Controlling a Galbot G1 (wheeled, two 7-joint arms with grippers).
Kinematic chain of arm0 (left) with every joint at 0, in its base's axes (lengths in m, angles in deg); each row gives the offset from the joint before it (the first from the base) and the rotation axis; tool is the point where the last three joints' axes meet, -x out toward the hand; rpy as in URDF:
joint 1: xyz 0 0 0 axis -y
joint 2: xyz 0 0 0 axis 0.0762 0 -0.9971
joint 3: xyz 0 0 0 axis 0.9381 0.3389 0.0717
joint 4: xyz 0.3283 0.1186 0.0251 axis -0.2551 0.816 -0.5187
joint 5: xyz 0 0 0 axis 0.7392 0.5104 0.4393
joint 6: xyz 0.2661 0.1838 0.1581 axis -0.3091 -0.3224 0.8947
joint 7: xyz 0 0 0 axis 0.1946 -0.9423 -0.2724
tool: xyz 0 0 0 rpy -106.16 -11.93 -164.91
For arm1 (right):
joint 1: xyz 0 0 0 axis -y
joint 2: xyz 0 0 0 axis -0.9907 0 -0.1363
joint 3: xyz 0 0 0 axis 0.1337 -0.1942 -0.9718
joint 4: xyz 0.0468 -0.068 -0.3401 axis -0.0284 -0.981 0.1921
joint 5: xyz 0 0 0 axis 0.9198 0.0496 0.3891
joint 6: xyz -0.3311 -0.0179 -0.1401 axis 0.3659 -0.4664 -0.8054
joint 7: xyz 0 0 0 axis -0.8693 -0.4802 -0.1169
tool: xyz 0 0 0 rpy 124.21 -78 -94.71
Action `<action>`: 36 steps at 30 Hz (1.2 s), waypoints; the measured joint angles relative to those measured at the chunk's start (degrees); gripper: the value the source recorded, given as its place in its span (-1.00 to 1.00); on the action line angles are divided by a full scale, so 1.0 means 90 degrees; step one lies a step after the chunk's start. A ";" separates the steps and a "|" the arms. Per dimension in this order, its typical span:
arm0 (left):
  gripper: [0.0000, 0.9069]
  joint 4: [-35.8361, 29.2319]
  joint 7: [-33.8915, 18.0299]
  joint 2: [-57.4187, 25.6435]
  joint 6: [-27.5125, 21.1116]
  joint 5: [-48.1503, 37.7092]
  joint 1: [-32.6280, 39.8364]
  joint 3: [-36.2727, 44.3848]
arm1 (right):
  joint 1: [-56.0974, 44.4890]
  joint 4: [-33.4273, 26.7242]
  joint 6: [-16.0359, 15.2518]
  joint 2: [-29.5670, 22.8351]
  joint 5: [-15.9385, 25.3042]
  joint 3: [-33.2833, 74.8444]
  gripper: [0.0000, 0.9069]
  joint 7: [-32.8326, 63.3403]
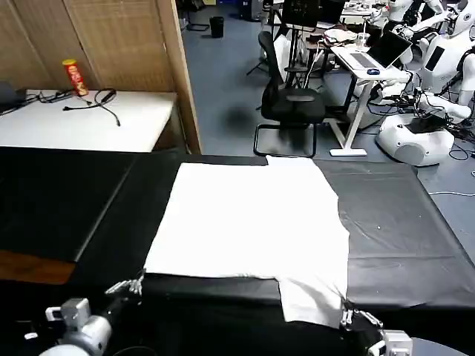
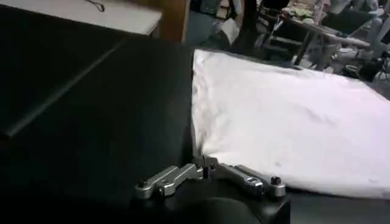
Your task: Fold and organize the clothes.
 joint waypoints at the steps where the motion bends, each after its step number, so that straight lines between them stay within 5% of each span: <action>1: -1.00 -0.0101 -0.0029 0.0023 0.0037 -0.0072 -0.0032 -0.0004 | 0.0090 -0.0036 0.0124 0.0038 -0.0030 0.0041 -1.00 -0.0094; 8: -1.00 -0.0254 -0.0016 0.0289 0.0370 -0.0251 0.0350 0.0075 | 0.1006 -0.0594 0.0768 0.0434 -0.0538 0.0148 -1.00 -0.0335; 17: -1.00 0.0383 0.0056 0.0640 0.0618 0.0093 0.1293 0.0166 | 0.2683 -0.2076 0.0933 0.1066 -0.0697 -0.0108 -1.00 -0.0404; 36: -1.00 0.2201 0.0151 0.0528 0.0806 0.1235 0.3064 0.0948 | 0.4553 -0.4354 0.1106 0.1328 -0.0486 -0.0791 -1.00 -0.0697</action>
